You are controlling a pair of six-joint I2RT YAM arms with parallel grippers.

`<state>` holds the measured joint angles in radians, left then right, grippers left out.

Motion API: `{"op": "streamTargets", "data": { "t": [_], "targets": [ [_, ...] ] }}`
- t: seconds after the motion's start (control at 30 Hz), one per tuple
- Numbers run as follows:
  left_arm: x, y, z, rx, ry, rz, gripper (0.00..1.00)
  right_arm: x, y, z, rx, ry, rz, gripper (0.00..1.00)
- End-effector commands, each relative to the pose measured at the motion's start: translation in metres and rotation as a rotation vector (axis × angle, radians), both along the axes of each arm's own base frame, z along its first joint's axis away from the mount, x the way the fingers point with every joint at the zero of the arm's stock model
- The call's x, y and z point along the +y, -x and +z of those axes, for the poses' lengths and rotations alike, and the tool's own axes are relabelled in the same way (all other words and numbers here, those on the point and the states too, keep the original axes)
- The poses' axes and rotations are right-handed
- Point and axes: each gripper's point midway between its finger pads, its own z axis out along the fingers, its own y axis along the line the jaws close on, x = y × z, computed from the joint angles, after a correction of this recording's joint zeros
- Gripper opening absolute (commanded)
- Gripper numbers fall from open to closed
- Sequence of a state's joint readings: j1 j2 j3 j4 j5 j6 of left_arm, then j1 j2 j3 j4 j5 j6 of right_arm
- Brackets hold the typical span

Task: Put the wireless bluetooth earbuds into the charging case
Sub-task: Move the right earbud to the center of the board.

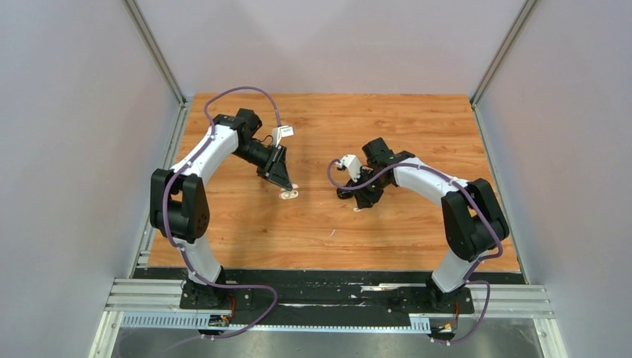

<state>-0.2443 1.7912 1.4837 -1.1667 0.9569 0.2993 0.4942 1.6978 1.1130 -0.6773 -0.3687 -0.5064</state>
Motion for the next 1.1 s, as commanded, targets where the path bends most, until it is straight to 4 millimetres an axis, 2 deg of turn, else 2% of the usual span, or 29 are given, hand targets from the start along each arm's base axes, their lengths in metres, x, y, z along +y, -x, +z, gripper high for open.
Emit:
{"op": "streamTargets", "data": {
  "t": [0.0,0.1,0.23,0.47,0.6,0.73,1.07],
  "targets": [
    [0.003,0.005,0.019,-0.093,0.021,-0.027,0.0,-0.02,-0.032,0.017,-0.123,0.001,-0.016,0.25],
    [0.005,0.006,0.017,-0.098,0.009,-0.028,0.0,-0.032,-0.045,0.003,-0.188,0.056,0.006,0.24],
    [0.003,0.004,0.02,-0.102,0.014,-0.017,0.0,-0.035,-0.056,-0.01,-0.252,0.083,0.03,0.24],
    [0.0,0.001,0.021,-0.093,0.029,0.004,0.0,-0.027,-0.066,-0.011,-0.29,0.069,0.045,0.28],
    [0.0,0.001,0.018,-0.08,0.026,0.002,0.0,-0.015,-0.057,-0.012,-0.294,0.068,0.098,0.29],
    [0.0,0.0,0.018,-0.077,0.026,0.004,0.0,-0.01,-0.042,-0.022,-0.273,0.083,0.136,0.29],
    [-0.001,-0.002,0.017,-0.073,0.034,0.006,0.0,-0.027,-0.008,-0.03,-0.265,0.133,0.135,0.29]
  ]
}}
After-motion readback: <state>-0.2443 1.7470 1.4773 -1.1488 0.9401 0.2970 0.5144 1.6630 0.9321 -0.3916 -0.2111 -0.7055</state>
